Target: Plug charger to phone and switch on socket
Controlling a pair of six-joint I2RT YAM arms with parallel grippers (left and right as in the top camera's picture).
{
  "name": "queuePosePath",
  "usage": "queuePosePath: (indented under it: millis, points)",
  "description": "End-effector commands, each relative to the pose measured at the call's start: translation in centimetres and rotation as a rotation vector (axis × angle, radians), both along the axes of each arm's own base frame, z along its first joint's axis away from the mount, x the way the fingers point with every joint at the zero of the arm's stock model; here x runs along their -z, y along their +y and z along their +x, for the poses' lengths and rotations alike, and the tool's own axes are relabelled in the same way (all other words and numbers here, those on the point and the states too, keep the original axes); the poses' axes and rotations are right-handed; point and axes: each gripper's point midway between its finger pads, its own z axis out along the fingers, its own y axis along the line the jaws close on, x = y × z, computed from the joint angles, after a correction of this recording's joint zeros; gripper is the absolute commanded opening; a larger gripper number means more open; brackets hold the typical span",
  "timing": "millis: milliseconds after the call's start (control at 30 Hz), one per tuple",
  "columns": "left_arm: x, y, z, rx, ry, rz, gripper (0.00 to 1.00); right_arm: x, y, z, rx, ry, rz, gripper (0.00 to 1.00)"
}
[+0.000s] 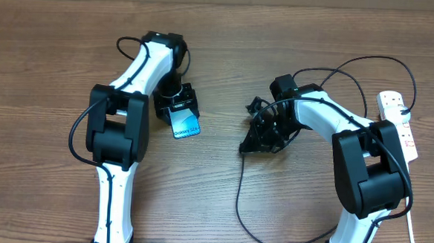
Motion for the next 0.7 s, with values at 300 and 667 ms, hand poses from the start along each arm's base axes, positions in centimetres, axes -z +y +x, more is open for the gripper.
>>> queuePosePath:
  millis: [300,667]
  points:
    - [2.0,-0.4,0.2,0.041,0.025,-0.065,0.78,-1.0,1.1,0.2,-0.046,-0.039,0.098,0.09]
    - [2.9,-1.1,2.7,-0.043,-0.074,-0.002,1.00,3.8,-5.4,2.5,0.136,-0.069,-0.426,0.43]
